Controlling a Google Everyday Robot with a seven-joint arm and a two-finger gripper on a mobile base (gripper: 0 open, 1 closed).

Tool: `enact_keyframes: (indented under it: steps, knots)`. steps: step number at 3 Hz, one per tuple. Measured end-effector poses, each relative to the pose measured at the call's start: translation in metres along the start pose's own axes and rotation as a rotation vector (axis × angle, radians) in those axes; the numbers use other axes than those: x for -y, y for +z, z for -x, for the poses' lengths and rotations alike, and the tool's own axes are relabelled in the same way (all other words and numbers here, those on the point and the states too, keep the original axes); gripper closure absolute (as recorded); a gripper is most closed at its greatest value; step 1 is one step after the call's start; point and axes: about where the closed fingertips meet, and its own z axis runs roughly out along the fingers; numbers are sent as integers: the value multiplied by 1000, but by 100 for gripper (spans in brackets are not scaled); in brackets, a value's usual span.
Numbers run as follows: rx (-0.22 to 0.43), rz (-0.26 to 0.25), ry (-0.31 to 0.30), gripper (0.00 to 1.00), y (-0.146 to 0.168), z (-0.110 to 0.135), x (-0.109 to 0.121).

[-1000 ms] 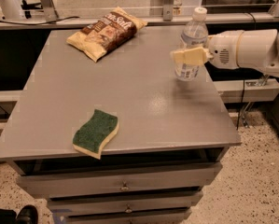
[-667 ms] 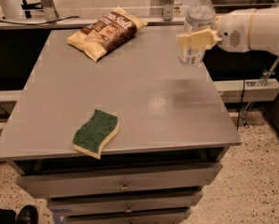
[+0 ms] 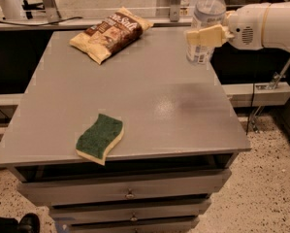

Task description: Move blue plastic bottle near brown chip bag

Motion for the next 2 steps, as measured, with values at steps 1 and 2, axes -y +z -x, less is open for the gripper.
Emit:
enact_keyframes:
  steps: [1, 2]
  knots:
    - [75, 39, -47, 100, 36, 26, 0]
    - [131, 89, -95, 100, 100, 52, 3]
